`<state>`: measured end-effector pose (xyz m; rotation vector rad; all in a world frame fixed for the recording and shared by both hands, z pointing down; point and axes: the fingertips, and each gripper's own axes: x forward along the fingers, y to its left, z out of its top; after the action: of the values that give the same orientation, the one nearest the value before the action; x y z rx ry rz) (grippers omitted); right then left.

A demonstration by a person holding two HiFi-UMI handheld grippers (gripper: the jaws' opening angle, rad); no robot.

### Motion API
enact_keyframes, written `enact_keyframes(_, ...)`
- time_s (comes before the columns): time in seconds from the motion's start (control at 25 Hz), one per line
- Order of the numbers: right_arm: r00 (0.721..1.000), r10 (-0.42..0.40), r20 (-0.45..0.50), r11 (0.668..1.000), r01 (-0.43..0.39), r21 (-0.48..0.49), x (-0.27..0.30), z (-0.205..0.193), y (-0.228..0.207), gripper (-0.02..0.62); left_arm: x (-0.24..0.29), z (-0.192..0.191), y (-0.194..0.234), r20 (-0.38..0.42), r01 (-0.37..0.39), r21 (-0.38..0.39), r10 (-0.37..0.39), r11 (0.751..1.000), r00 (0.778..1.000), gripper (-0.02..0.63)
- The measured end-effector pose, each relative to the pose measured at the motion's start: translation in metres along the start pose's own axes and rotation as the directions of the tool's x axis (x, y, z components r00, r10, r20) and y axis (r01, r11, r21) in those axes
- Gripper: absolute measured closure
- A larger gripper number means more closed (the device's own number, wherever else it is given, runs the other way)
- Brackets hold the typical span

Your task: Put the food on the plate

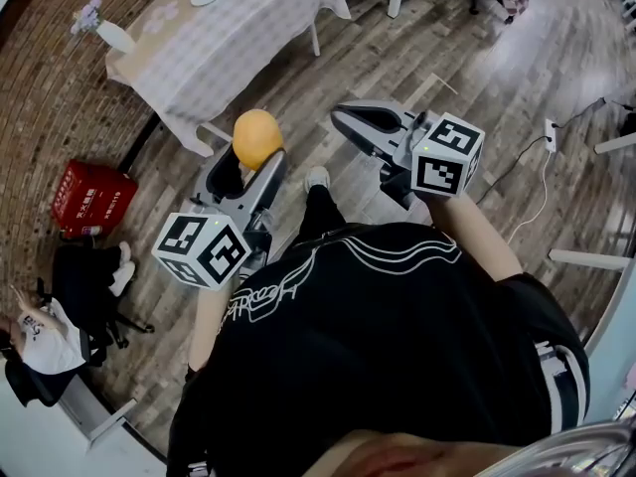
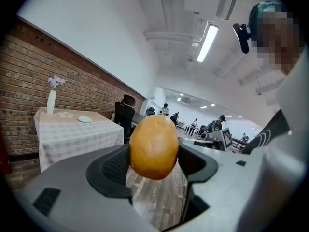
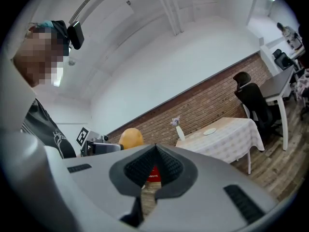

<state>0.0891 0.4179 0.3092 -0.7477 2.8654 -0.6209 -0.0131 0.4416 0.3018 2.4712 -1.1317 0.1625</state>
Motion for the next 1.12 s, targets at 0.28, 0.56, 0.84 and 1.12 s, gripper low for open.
enact_keyframes(0.28, 0.998, -0.062, -0.013, 0.997, 0.062, 0.040, 0.060, 0.027, -0.074, 0.600, 0.058, 0.039, 0.072, -0.022, 0.034, -0.026, -0.034, 0.999, 0.999, 0.296)
enact_keyframes(0.56, 0.993, -0.117, -0.014, 0.991, 0.118, 0.060, 0.132, 0.077, -0.155, 0.600, 0.127, 0.102, 0.161, -0.028, 0.061, -0.049, -0.062, 0.997, 0.998, 0.296)
enact_keyframes(0.84, 0.989, -0.143, -0.026, 0.989, 0.144, 0.030, 0.197, 0.102, -0.213, 0.599, 0.173, 0.139, 0.234, -0.005, 0.072, -0.033, -0.072, 0.997, 0.997, 0.296)
enact_keyframes(1.12, 0.986, -0.164, -0.031, 0.986, 0.164, 0.003, 0.238, 0.119, -0.245, 0.599, 0.199, 0.167, 0.282, 0.019, 0.091, -0.034, -0.091, 0.995, 0.996, 0.296)
